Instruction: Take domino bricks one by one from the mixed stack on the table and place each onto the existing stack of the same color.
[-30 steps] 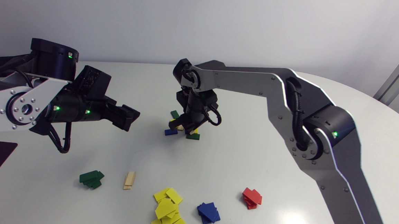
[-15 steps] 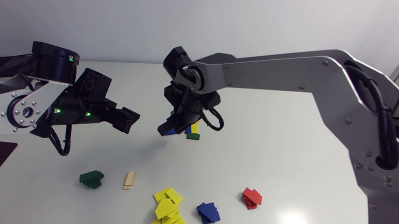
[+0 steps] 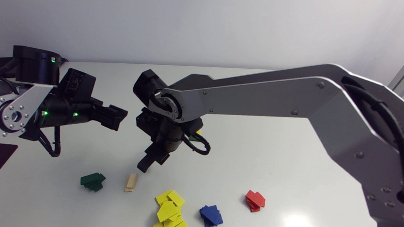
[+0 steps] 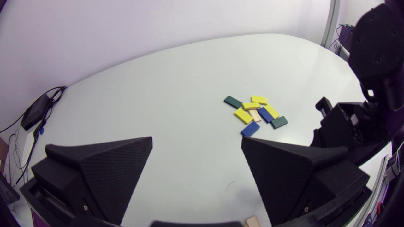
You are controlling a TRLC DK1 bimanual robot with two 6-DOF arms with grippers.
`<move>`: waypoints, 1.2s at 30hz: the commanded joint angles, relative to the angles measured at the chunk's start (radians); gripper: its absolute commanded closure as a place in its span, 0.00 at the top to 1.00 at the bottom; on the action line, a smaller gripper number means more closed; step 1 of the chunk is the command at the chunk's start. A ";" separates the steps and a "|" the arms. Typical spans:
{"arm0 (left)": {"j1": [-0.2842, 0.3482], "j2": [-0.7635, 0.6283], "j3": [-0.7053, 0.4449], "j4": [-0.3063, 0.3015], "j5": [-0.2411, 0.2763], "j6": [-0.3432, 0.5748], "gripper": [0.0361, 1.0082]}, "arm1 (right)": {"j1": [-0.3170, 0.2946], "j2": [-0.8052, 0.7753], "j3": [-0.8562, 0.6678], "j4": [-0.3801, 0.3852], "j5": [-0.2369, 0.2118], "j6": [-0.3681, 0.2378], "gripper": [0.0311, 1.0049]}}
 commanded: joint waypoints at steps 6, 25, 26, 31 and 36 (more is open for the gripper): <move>0.065 -0.028 -0.040 0.014 0.006 0.037 0.99 | 0.052 0.018 -0.010 0.000 -0.008 -0.034 0.12; 0.136 -0.059 -0.066 0.019 0.010 0.054 0.99 | 0.108 0.109 0.110 -0.060 -0.016 -0.086 0.12; 0.139 -0.060 -0.066 0.019 0.010 0.055 0.99 | 0.109 0.112 0.116 -0.065 -0.016 -0.089 0.12; 0.156 -0.062 -0.066 0.019 0.017 0.057 0.99 | 0.120 0.130 0.136 -0.071 -0.018 -0.094 0.12; 0.171 -0.062 -0.066 0.019 0.017 0.065 0.99 | 0.132 0.149 0.153 -0.074 -0.022 -0.098 0.12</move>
